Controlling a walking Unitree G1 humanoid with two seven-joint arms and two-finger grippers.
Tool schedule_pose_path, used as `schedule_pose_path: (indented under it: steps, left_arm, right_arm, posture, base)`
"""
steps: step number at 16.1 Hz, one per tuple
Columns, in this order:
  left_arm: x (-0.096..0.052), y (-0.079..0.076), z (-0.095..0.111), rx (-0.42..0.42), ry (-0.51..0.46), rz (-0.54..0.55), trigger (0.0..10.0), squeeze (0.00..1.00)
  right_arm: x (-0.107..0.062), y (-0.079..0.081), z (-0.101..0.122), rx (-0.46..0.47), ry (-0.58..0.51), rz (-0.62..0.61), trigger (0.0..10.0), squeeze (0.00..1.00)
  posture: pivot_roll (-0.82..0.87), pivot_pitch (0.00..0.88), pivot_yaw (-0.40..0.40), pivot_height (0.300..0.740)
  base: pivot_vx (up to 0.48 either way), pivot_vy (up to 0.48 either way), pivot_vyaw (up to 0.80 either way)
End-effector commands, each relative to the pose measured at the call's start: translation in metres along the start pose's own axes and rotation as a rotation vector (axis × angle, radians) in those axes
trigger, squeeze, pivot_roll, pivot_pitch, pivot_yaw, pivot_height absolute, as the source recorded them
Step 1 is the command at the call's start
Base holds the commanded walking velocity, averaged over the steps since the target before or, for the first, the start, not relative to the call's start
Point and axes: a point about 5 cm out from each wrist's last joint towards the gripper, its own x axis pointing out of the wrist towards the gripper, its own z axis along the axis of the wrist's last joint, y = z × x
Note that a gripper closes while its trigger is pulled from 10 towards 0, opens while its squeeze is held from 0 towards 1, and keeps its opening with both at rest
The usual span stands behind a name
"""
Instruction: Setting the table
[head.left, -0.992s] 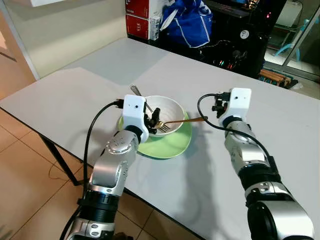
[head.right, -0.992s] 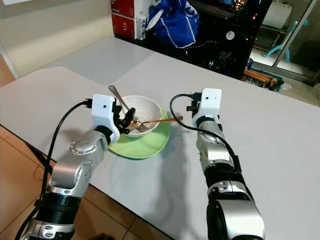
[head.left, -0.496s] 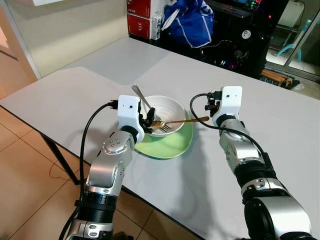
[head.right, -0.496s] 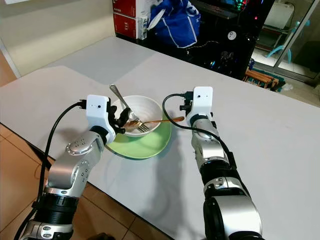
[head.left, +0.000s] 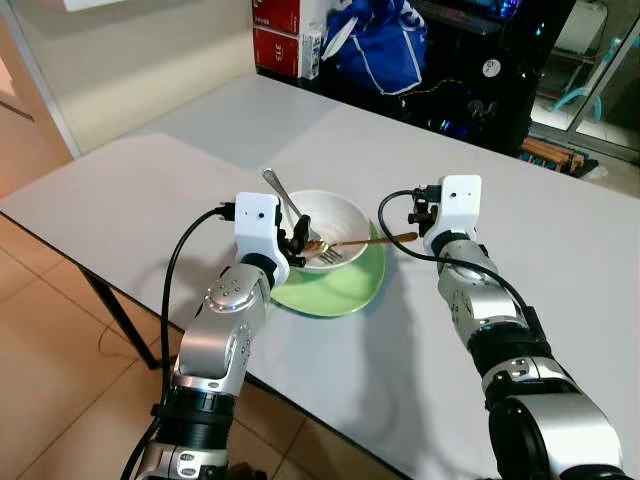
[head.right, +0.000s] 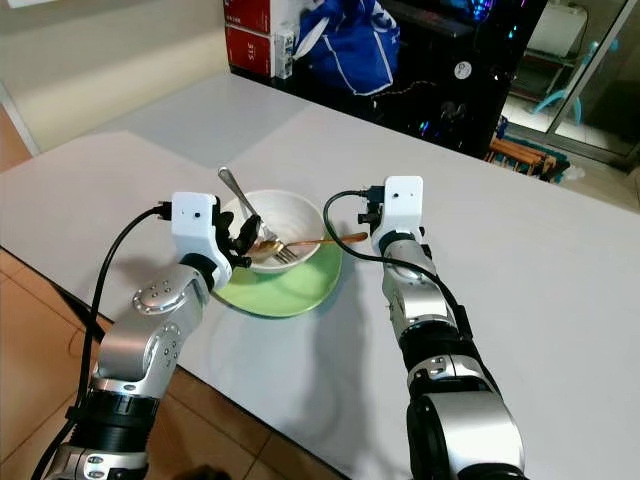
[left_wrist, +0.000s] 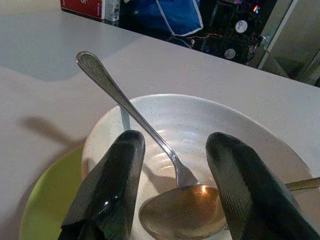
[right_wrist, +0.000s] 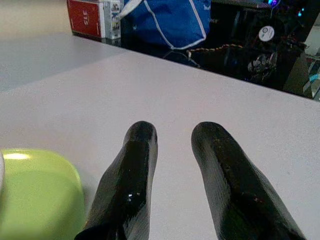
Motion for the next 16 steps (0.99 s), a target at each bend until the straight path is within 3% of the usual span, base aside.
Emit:
schedule_pose_path:
  steps: [1,16]
  left_arm:
    - [0.0021,-0.0026,0.0021,-0.004,-0.006,-0.011,10.0,0.00]
    - [0.0023,-0.0016,0.0020,0.001,0.002,-0.004,10.0,0.00]
  right_arm:
    - [-0.0008,-0.0041,0.0000,-0.012,-0.005,-0.011,10.0,0.00]
    - [-0.0049,-0.0045,-0.0031,-0.039,-0.010,-0.008,10.0,0.00]
  posture:
    - [0.01,0.000,-0.032,0.740]
    - [0.01,0.000,-0.024,0.740]
  base:
    - [-0.398,0.000,0.00]
    - [0.000,0.000,0.00]
